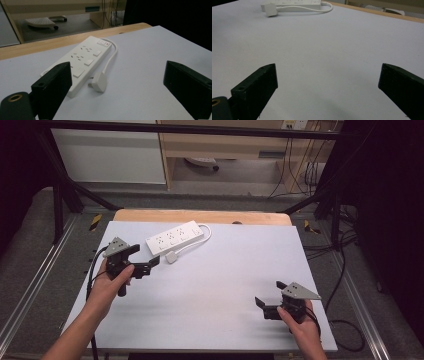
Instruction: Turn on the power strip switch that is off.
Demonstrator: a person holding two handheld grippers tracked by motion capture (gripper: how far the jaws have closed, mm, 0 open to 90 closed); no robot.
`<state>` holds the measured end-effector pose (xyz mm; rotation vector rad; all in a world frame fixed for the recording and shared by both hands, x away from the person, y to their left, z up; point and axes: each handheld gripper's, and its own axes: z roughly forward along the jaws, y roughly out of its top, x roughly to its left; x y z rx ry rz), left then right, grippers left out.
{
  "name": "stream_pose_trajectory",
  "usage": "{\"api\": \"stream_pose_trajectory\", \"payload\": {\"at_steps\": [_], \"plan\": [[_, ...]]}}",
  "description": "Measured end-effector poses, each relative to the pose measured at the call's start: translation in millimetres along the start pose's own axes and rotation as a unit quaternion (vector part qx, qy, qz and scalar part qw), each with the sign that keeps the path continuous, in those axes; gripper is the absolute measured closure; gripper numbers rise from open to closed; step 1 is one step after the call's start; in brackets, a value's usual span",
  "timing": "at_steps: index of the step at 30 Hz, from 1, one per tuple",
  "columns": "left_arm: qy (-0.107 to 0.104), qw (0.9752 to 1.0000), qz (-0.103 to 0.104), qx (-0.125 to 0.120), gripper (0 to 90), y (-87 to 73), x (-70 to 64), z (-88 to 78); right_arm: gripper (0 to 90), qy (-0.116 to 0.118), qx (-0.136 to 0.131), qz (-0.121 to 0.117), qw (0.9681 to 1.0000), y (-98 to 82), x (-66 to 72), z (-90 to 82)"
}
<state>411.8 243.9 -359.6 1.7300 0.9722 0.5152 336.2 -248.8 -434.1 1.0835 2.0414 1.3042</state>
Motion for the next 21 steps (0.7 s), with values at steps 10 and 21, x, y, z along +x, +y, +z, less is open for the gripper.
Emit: {"api": "stream_pose_trajectory", "payload": {"at_steps": [10, 21], "plan": [[-0.009, 0.9998, -0.012, -0.011, 8.3, -9.5, -5.6, -19.0, 2.8, 0.0, -0.001, -0.002, 1.0, 0.1, 0.5, 0.4], [-0.014, 0.9996, -0.014, -0.018, 8.3, -20.7, -13.5, -38.0, 2.8, 0.0, -0.001, -0.001, 1.0, 0.3, 0.9, 0.4]]}}
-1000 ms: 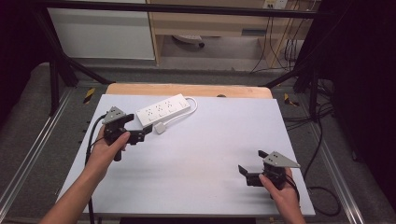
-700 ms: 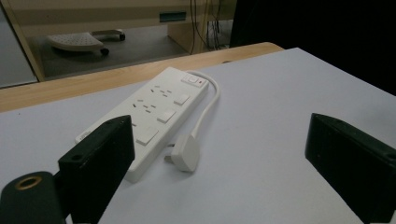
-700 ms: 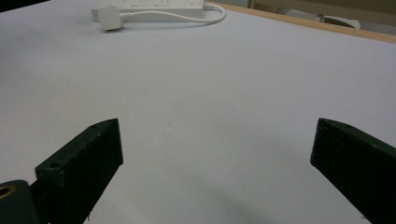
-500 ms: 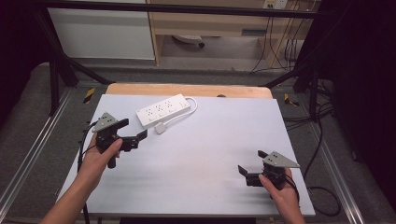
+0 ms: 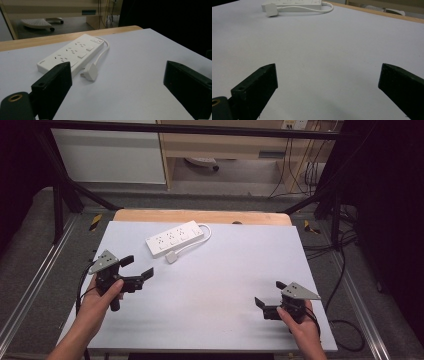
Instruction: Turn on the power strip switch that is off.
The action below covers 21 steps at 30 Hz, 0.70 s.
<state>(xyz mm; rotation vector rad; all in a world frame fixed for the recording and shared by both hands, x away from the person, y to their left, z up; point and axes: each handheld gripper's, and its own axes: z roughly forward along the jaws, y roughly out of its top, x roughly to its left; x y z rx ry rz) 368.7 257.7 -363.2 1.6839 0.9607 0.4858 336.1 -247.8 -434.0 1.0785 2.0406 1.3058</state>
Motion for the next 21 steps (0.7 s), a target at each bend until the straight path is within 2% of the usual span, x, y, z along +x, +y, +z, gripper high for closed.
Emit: {"api": "stream_pose_trajectory", "payload": {"at_steps": [5, 7, 13, 17, 21], "plan": [[0.007, 1.0, -0.004, -0.005, 8.2, -11.7, 1.1, -11.3, 2.8, 0.0, 0.0, 0.0, 1.0, -0.1, -0.1, 0.0], [0.009, 0.9998, -0.014, -0.009, 8.3, -17.9, 3.4, -15.9, 2.8, 0.001, 0.0, 0.0, 1.0, 0.1, 0.2, 0.2], [0.022, 0.9995, -0.015, -0.018, 8.9, -39.7, 12.1, -27.2, 2.8, 0.001, 0.001, 0.0, 1.0, 0.1, 0.5, 0.5], [0.034, 0.999, -0.026, -0.011, 9.5, -57.8, 18.0, -28.7, 2.8, 0.0, 0.0, 0.0, 1.0, -0.1, 0.0, 0.3], [0.037, 0.9991, -0.016, 0.008, 9.5, -74.8, 18.5, -25.7, 2.8, -0.001, 0.001, 0.0, 1.0, -0.2, -0.3, 0.3]]}}
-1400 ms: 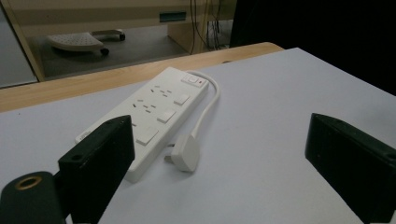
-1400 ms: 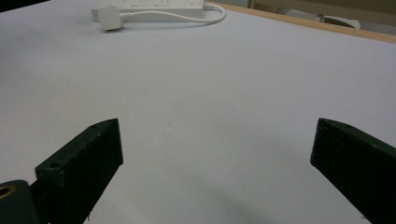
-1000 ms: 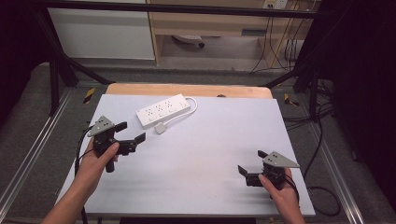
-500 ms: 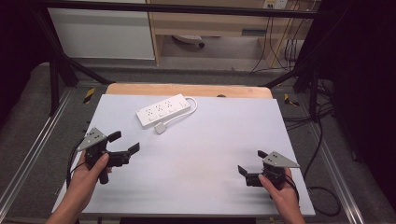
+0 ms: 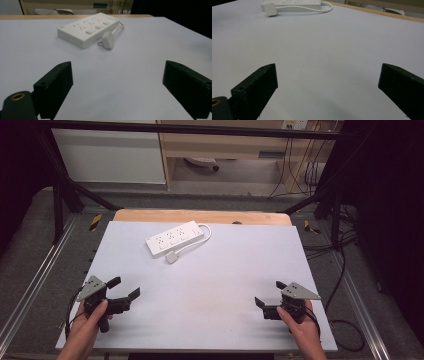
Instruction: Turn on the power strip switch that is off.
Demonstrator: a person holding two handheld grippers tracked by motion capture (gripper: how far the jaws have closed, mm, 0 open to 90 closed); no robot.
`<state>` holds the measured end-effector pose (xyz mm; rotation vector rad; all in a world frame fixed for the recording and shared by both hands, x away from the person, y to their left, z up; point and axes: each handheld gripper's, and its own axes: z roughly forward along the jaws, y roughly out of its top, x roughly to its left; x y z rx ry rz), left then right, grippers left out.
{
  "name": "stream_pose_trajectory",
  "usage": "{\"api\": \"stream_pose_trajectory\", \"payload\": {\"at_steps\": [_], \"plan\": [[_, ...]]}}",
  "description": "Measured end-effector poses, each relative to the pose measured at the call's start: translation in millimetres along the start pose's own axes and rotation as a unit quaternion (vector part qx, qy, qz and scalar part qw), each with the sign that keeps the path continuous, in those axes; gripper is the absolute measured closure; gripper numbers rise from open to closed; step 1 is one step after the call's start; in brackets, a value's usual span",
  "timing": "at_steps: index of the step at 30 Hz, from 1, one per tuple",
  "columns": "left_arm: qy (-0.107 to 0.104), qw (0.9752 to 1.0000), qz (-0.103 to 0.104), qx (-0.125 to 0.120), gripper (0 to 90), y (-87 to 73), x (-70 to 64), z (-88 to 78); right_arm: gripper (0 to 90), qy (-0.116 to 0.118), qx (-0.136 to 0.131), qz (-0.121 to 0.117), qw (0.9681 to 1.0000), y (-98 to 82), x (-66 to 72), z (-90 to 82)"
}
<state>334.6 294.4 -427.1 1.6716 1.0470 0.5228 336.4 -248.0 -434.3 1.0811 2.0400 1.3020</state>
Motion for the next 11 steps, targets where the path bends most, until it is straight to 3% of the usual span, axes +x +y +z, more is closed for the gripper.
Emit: {"api": "stream_pose_trajectory", "payload": {"at_steps": [6, 8, 11], "plan": [[-0.019, 0.9992, 0.029, 0.022, 9.9, -9.5, -13.7, 3.6, 2.8, -0.007, 0.003, 0.002, 1.0, -0.7, -0.9, 0.5], [-0.024, 0.9987, 0.031, 0.034, 9.8, -13.2, -17.9, 4.8, 2.9, -0.017, 0.014, 0.001, 0.9998, -2.0, -2.3, 1.6], [-0.03, 0.9979, 0.031, 0.047, 9.7, -16.1, -20.6, 6.5, 3.0, -0.04, 0.05, 0.005, 0.9979, -7.6, -5.7, 6.2]]}}
